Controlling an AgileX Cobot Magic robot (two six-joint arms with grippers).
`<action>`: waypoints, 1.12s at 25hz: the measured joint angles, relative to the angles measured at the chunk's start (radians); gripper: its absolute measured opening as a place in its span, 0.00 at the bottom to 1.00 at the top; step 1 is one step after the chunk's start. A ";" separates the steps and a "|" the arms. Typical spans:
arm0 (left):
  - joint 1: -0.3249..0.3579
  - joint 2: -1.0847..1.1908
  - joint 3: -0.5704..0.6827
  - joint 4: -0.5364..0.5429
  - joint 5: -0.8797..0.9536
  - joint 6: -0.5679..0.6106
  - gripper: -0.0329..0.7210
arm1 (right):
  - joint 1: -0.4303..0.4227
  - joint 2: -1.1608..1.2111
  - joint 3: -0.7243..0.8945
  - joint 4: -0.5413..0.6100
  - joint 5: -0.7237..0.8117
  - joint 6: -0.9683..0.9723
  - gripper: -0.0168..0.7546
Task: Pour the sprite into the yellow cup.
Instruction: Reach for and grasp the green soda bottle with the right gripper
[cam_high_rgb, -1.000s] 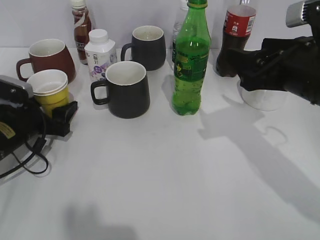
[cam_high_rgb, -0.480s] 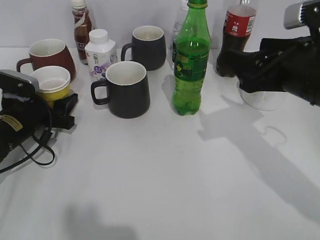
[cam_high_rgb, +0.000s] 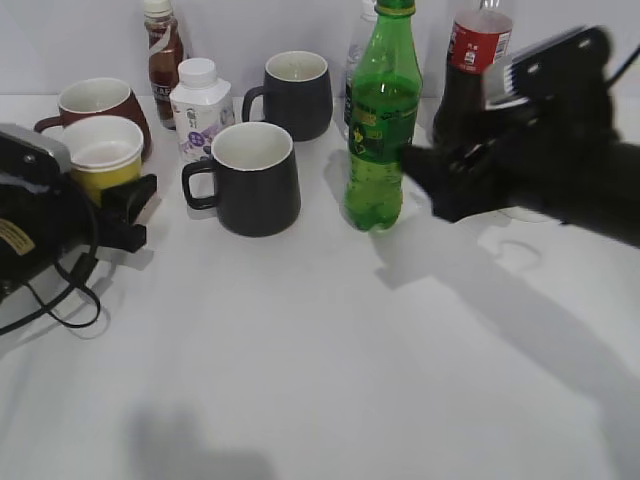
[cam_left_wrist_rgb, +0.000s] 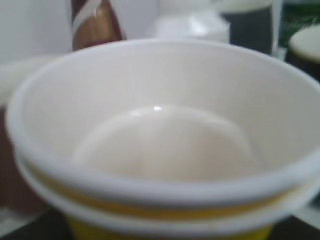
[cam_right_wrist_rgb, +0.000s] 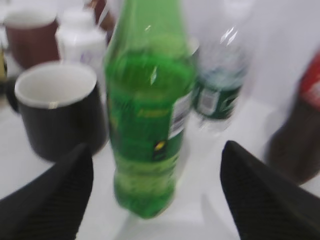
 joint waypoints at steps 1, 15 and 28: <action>0.000 -0.018 0.005 0.012 0.000 -0.002 0.60 | 0.000 0.028 -0.008 -0.009 -0.018 0.007 0.83; 0.000 -0.086 0.022 0.316 -0.003 -0.176 0.60 | 0.000 0.334 -0.227 -0.027 -0.115 0.049 0.88; -0.048 -0.088 0.022 0.564 -0.002 -0.262 0.60 | 0.000 0.430 -0.323 -0.032 -0.131 0.059 0.62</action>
